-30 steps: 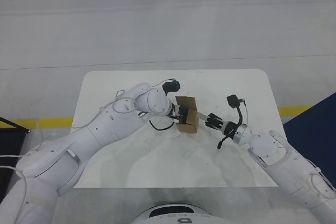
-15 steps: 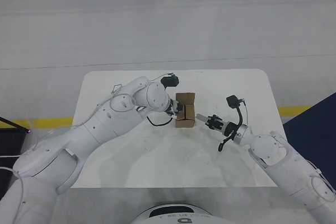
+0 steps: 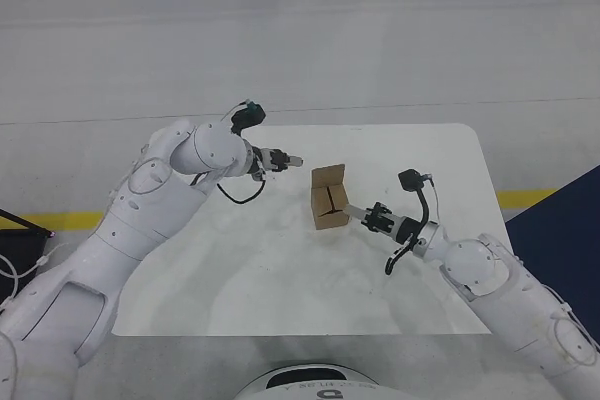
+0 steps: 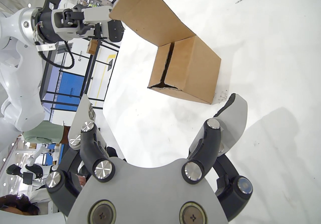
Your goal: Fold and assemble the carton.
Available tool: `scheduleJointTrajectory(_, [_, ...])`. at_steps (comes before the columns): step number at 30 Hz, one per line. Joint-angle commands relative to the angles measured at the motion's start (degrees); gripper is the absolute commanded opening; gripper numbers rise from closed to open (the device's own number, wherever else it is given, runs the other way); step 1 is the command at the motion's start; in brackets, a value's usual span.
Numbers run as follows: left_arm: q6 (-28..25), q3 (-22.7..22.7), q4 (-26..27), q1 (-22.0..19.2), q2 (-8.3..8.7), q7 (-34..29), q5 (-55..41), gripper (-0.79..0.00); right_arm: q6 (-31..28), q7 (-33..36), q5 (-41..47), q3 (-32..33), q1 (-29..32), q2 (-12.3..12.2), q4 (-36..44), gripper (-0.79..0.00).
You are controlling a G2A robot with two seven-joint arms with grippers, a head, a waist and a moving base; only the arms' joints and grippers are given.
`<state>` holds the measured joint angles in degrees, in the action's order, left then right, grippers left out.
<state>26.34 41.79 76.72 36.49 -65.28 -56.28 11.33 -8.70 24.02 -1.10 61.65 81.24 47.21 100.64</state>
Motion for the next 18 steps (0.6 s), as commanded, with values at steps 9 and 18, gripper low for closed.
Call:
scheduleJointTrajectory(9, [2.44, -6.21, -4.77, -3.46, -3.88, 1.27, -0.48, 0.0, 0.84, 5.53, 1.76, -4.45, -5.15, 1.99, -3.25, 0.0])
scheduleJointTrajectory(18, [0.28, -11.6, -11.25, -6.31, -8.76, 3.64, -2.92, 0.0, -1.52, 6.5, 4.2, -7.74, -9.43, 4.14, -9.07, -0.018])
